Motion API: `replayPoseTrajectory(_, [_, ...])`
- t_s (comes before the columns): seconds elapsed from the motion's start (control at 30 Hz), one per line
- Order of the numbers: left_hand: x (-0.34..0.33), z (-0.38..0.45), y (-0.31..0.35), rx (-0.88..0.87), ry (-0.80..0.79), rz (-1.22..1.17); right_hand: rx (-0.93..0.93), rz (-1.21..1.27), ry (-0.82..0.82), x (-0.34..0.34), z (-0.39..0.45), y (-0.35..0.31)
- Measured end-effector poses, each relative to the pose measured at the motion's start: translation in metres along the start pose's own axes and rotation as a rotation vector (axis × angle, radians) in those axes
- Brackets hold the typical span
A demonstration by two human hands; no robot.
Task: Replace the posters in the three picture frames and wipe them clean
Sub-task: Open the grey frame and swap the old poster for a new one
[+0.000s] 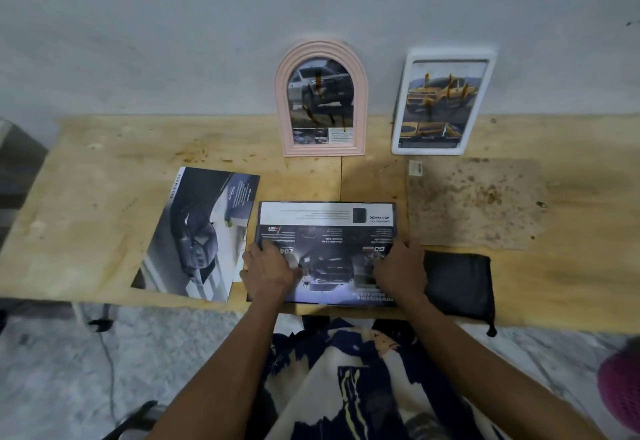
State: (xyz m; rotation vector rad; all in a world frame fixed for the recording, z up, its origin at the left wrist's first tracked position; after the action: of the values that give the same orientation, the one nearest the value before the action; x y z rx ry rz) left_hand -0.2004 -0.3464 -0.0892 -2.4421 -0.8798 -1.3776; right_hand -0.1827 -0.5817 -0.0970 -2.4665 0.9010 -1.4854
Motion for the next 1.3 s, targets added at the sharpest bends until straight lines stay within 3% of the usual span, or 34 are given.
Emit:
replayPoseTrajectory(0.23, [0.005,0.009,-0.009,0.024,-0.012,-0.111,-0.272,0.246,0.02,-0.006,-0.001,-0.013])
replayPoseTrajectory(0.47, [0.003,0.01,-0.007,0.022,0.023,-0.133,-0.306,0.332,-0.049,0.002,-0.002,-0.013])
replayPoseTrajectory(0.63, [0.002,0.009,-0.009,0.01,0.025,-0.154,-0.157,0.273,-0.002,0.004,-0.018,-0.022])
replayPoseTrajectory(0.83, [0.003,0.006,-0.009,-0.002,0.005,-0.166,0.017,0.65,-0.015,0.009,-0.031,-0.027])
replayPoseTrajectory(1.03, [-0.003,0.004,-0.012,-0.014,0.044,-0.218,0.226,0.543,0.032,0.025,-0.036,-0.033])
replayPoseTrajectory(1.3, [0.009,-0.006,-0.023,-0.047,0.143,-0.404,0.188,0.6,0.135,0.038,-0.038,-0.038])
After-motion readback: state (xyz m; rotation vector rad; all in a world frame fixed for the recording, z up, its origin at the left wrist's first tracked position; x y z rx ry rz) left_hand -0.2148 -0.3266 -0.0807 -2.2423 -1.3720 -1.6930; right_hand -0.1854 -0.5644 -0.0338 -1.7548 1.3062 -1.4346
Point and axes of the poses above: each hand's wrist, its own z-axis towards the middle knuckle, its own x-axis out of the back of the hand, y = z × x, the point moved 2 cm from there along z, towards the middle knuckle, and after that the axes turned 4 degrees about -y, right-handed, at the moved point
